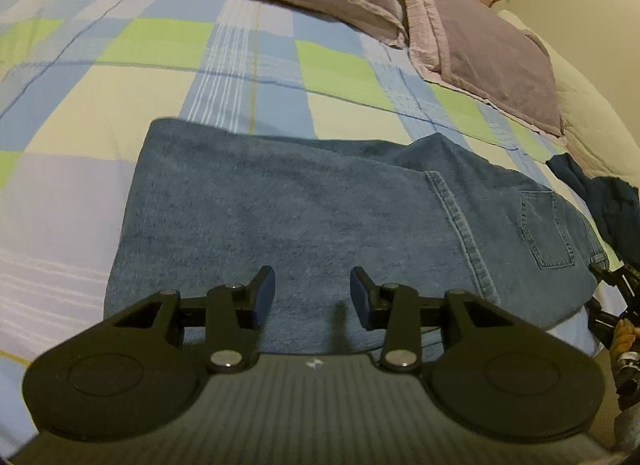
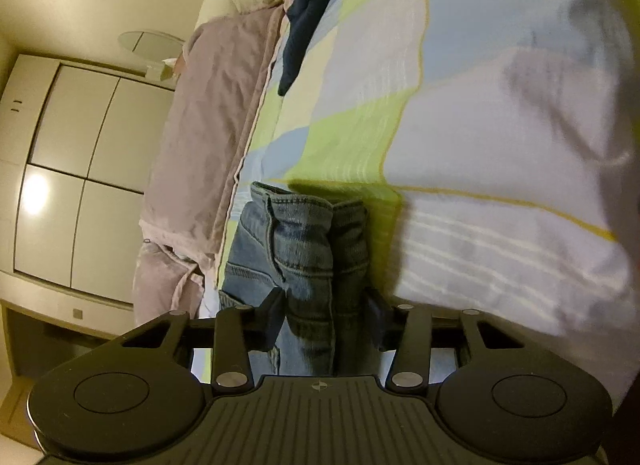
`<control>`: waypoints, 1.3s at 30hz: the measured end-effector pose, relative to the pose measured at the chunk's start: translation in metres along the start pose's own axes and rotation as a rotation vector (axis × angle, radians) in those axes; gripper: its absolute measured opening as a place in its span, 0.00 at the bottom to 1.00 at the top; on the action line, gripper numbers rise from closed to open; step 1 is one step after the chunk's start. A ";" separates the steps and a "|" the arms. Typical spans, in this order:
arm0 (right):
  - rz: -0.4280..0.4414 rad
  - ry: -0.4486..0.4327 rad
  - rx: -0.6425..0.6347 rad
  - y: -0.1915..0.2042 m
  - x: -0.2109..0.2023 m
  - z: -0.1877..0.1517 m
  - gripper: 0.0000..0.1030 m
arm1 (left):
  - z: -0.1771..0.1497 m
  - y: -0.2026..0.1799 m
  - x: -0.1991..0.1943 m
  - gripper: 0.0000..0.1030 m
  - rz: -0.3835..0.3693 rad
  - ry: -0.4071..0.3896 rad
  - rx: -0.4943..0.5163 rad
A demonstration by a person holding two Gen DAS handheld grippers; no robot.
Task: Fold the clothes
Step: 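Lift the leg end with the right tool and fold it over toward the waistband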
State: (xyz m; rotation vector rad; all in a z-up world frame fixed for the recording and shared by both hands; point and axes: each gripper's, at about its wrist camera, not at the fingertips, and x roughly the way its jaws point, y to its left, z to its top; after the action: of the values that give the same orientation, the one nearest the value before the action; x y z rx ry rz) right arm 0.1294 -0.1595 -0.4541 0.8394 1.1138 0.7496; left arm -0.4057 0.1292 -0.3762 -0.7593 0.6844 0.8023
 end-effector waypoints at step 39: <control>-0.011 0.068 -2.364 0.123 0.049 -0.506 0.20 | -0.060 0.189 -0.085 0.24 -0.065 -0.086 -0.465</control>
State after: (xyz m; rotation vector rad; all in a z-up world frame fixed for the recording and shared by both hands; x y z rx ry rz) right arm -0.3540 0.0397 -0.4779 -1.1998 -0.2356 1.3840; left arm -0.6196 0.1385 -0.4048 -1.1532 0.3941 0.9418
